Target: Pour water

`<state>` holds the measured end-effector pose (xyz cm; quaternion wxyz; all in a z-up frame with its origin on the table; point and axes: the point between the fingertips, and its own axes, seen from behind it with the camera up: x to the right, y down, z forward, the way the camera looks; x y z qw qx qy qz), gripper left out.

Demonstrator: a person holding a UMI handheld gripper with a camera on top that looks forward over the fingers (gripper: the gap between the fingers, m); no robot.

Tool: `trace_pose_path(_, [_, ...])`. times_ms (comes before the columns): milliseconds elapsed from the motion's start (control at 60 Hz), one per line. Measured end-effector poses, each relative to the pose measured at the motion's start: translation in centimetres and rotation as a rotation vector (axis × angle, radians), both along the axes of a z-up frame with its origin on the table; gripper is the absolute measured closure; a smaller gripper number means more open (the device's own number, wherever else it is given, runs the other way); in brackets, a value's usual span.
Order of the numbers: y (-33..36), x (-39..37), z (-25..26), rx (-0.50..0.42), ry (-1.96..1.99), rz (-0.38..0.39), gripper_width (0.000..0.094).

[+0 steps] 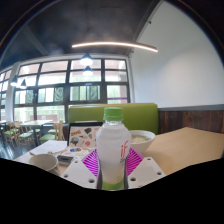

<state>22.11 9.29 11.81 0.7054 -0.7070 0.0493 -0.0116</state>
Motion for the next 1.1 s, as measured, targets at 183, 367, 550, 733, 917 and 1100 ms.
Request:
trace_pose_path(183, [0.9,-0.4,-3.6,-0.094,-0.074,0.009,0.0642])
trace_pose_path(367, [1.1,-0.2,-3.7,-0.096,-0.08,-0.005,0.0636])
trace_pose_path(550, [0.9,-0.1,-3.5,-0.087,-0.072,-0.003,0.0515])
trace_pose_path(733, [-0.8,-0.9,-4.6,-0.162,-0.056,0.033,0.0086])
trace_pose_path(917, [-7.2,-0.6,-3.4,-0.189,-0.091,-0.023,0.0118])
trace_pose_path(1100, [-15.7,-2.6,-2.1,-0.22,-0.149,-0.021,0.0112])
